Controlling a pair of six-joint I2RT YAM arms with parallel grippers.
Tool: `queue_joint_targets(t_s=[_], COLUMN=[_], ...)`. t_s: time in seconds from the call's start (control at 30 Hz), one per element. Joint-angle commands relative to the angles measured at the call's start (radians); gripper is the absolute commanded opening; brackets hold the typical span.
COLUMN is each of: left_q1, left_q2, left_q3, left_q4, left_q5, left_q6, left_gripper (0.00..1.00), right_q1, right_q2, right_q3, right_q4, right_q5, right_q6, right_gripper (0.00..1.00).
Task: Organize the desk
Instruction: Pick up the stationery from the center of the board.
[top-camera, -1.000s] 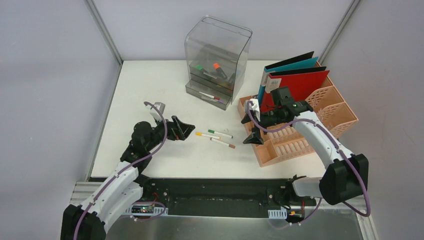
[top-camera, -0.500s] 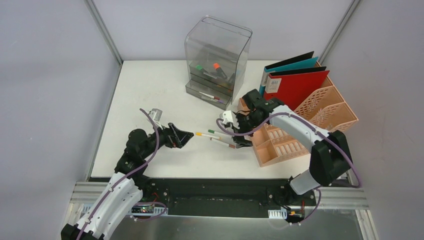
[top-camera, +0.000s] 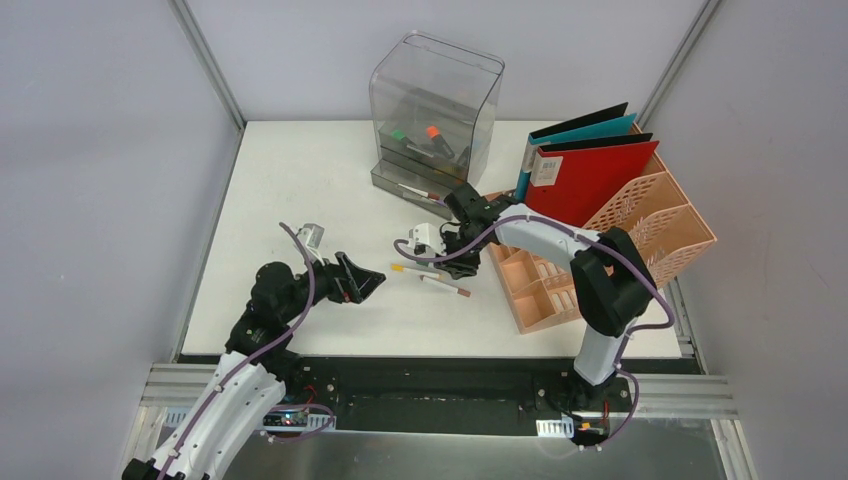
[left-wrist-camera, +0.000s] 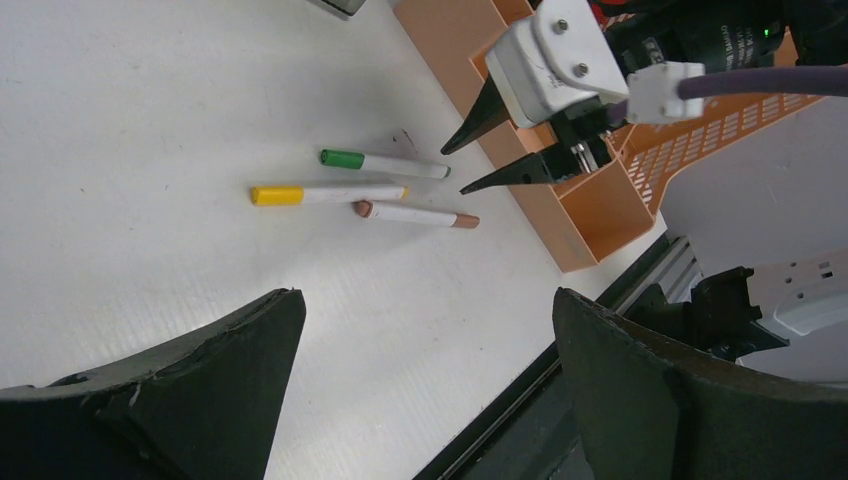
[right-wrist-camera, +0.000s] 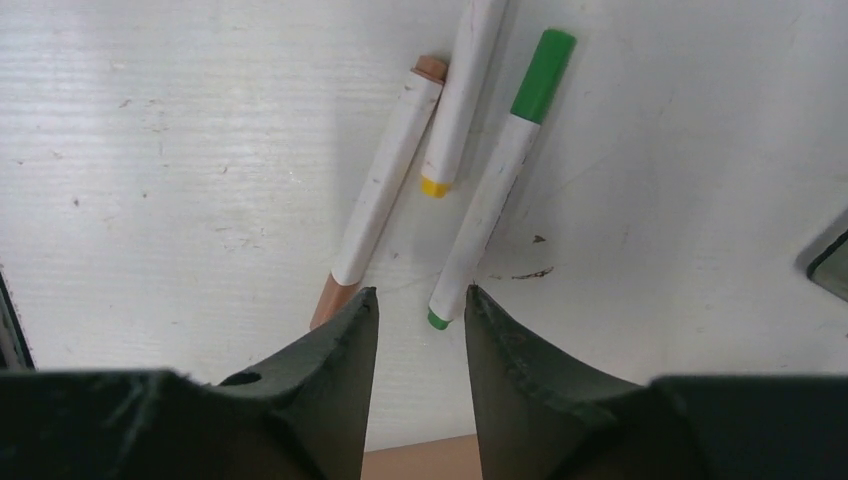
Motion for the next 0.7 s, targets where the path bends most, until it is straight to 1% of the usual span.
queue_joint_targets(t_s=[0.0,0.17,0.3,0.5,0.57,0.67], left_q1=[0.002,0.003,0.002,0.003,0.002,0.003], left_q2=[-0.016,-0.014,-0.014,-0.022,-0.030,-0.044], left_q3=[-0.003,-0.009,-0.009,-0.013,-0.017,-0.021], left_q4=[-0.007,-0.008,-0.008,-0.008,-0.007,-0.007], left_q5=[0.011,0.006,0.009,0.013,0.015,0.018], left_q6=[-0.006,-0.020,-0.031,-0.052,-0.058,-0.070], left_gripper=[0.98,0.98,0.98,0.98,0.98,0.98], right_q1=[0.009,0.013,0.018,0.020,0.022,0.027], right_q2=[0.036,0.066,0.091,0.128,0.133,0.138], right_q3=[0.033,0.037,0.049,0.069,0.069,0.064], right_q4=[0.042,0.039,0.043,0.020,0.025,0.036], right_q5=[0.048,0.048,0.089,0.116,0.135,0.159], right_q6=[0.085,0.105,0.127,0.151,0.155,0.166], right_gripper=[0.38,0.36,0.34,0.30,0.30,0.34])
